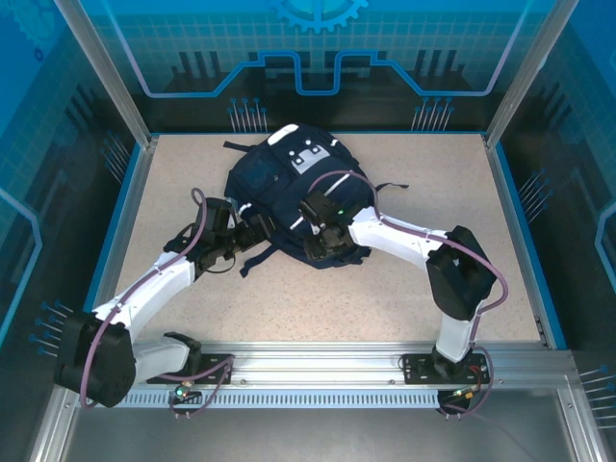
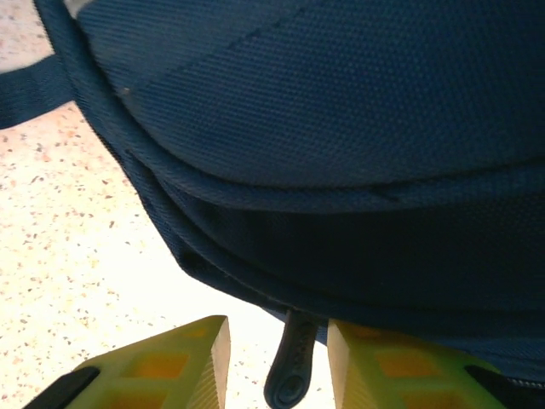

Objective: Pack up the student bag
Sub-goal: Zip the student bag at the top-center of the table.

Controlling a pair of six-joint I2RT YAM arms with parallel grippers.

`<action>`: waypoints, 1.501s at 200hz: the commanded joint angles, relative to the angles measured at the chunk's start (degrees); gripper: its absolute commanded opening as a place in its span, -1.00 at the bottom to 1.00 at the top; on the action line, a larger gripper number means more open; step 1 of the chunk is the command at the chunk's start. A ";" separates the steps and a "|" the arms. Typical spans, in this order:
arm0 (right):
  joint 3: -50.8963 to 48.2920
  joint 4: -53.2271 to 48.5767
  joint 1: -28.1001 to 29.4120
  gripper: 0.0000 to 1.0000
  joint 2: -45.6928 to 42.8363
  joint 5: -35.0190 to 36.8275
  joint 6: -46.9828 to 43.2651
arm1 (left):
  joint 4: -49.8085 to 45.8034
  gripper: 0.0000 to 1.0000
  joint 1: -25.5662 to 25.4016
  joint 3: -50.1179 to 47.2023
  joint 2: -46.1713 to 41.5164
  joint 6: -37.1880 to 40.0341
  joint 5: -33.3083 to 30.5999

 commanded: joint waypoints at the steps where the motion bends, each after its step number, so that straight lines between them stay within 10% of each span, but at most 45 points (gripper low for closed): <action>1: 1.35 -3.06 0.65 -0.31 1.10 3.79 1.84 | -1.14 0.91 0.45 0.82 -0.28 -1.57 -0.35; 80: 2.44 -4.28 0.65 -1.00 1.73 5.69 4.03 | 11.39 0.70 0.36 -2.64 5.26 -15.82 10.18; 211: 0.32 7.95 0.67 -1.00 -2.43 -9.37 2.29 | 32.01 0.44 -2.45 -2.68 19.25 -27.65 13.10; 300: -7.46 4.26 -6.65 -1.00 -9.65 0.89 3.14 | 25.26 -0.62 -0.02 -1.47 19.26 -21.23 7.54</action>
